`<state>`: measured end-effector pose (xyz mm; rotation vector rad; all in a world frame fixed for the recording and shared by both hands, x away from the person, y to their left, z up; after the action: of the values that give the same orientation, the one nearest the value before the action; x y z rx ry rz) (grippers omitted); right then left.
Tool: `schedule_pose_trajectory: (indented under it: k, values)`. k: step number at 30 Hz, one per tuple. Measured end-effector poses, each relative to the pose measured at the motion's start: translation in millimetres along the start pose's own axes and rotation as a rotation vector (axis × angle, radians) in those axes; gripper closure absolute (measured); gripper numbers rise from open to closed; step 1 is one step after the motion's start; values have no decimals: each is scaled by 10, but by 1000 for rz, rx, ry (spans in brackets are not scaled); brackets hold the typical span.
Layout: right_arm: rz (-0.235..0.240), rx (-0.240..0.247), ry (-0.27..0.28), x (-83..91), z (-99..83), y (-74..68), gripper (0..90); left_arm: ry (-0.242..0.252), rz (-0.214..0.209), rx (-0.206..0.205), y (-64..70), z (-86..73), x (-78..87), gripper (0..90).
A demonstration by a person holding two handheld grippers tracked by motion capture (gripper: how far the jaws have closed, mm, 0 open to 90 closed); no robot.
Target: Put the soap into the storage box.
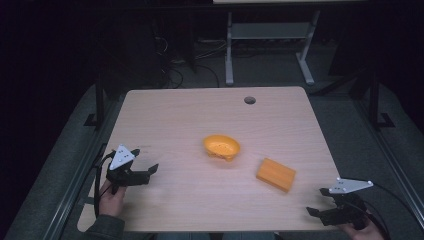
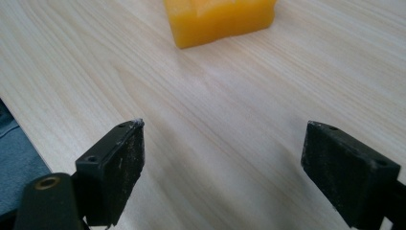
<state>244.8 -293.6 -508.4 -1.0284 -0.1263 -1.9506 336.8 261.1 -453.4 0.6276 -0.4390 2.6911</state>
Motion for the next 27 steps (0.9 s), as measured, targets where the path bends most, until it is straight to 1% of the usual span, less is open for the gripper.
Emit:
schedule_pose_trajectory:
  k: [3,4,5,6,7,9,10,11,14,16,18,19,20,23,24,27]
  values:
    - [3,2,-4,-3,20,4,144,2,1,-1,6,-3,2,134]
    - [1,-5,-9,-6,28,-4,144,2,-3,-3,9,-2,2,134]
    - [-2,8,-14,-7,40,1,144,5,-2,1,11,2,3,134]
    - [-2,2,-18,-7,50,-5,144,5,-3,2,13,4,5,135]
    - [-1,11,-20,-10,65,2,144,7,-4,1,15,5,5,134]
    - [-1,12,-24,-10,96,4,145,6,-3,3,14,5,5,134]
    - [-1,18,-33,-4,132,11,145,5,-5,3,12,5,5,134]
    - [-1,18,-33,-4,132,11,145,5,-4,3,10,5,5,134]
    - [3,17,-55,-4,183,22,145,4,-4,4,3,5,11,134]
    - [8,27,-61,-15,230,32,145,4,-2,3,3,5,9,134]
    - [10,37,-82,-27,301,39,145,5,-4,3,5,7,9,134]
    - [10,37,-82,-27,301,39,145,5,-4,3,5,7,9,134]
    - [11,43,-92,-33,350,50,144,7,-7,5,10,8,9,134]
    - [14,44,-96,-36,396,54,145,12,-5,7,9,12,11,134]
    - [14,50,-102,-46,438,61,145,12,-7,7,1,13,13,134]
    - [13,50,-113,-53,470,64,145,12,-4,9,-7,11,14,135]
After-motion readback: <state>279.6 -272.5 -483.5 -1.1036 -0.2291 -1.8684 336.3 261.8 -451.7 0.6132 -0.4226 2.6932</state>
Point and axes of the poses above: each handheld gripper's, and its own axes: x roughly backward along the jaws, z roughly out of its top, y roughly to its right, the point moved 6 cm from there along -x, roughly forward along the jaws, and after that the axes turned 15 degrees about z, right-handed, at the moved point
